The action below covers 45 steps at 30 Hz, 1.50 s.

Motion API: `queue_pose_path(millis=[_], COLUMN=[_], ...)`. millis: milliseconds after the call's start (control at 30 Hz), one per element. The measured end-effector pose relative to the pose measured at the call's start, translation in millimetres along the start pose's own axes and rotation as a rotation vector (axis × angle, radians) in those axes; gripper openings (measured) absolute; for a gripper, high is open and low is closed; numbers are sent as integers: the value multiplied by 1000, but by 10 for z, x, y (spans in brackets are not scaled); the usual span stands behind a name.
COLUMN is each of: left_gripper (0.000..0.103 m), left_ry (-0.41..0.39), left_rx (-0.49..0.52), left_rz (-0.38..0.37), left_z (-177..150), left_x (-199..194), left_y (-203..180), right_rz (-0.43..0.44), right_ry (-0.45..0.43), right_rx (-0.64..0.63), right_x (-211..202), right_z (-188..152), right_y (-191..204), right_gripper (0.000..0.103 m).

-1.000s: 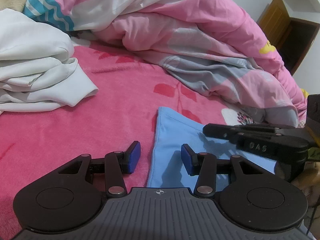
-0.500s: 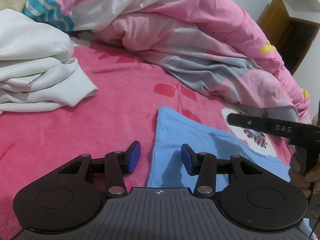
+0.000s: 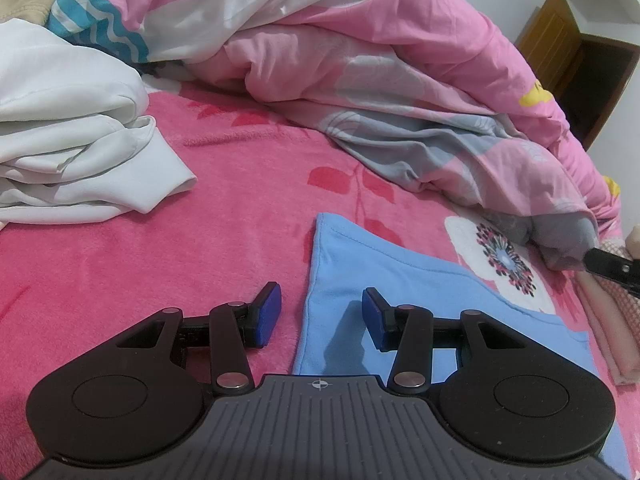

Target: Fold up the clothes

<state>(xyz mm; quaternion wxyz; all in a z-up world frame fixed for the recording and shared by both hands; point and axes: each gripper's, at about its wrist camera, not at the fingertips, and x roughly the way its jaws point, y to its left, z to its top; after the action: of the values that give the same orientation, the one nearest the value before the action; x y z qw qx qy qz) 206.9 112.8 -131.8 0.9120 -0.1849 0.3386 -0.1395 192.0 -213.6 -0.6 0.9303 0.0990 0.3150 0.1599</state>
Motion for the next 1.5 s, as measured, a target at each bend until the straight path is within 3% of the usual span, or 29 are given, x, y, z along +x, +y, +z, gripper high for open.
queue_pose_path(millis=[100, 167, 200, 367, 600, 700, 767, 867, 933, 1200, 1500], left_gripper=[45, 45, 45, 45, 45, 45, 45, 45, 45, 45, 45], left_ry=[-3, -3, -3, 3, 3, 3, 3, 3, 3, 3, 4], left_rx=[7, 8, 8, 2, 10, 13, 13, 13, 14, 14, 13], left_rz=[3, 4, 3, -1, 5, 6, 6, 6, 6, 5, 5], left_z=[-8, -5, -3, 9, -2, -4, -5, -1, -3, -1, -2], left_x=[-2, -2, -2, 1, -1, 1, 2, 6, 5, 4, 7], left_y=[-1, 2, 4, 14, -4, -2, 1, 2, 4, 4, 2], right_rz=[23, 33, 37, 10, 11, 7, 14, 23, 31, 112, 141], right_ry=[50, 82, 100, 175, 205, 209, 210, 200, 198, 158, 120], right_rx=[-38, -78, -99, -183, -245, -289, -293, -260, -223, 60, 256], right_x=[174, 377, 512, 1106, 1384, 1450, 1475, 1481, 1488, 1431, 1389], right_z=[5, -1, -5, -67, -162, -203, -219, -209, -194, -47, 57], right_y=[170, 304, 364, 540, 619, 639, 625, 569, 520, 190, -113], right_gripper=[7, 25, 27, 28, 28, 24, 14, 2, 0, 0, 0])
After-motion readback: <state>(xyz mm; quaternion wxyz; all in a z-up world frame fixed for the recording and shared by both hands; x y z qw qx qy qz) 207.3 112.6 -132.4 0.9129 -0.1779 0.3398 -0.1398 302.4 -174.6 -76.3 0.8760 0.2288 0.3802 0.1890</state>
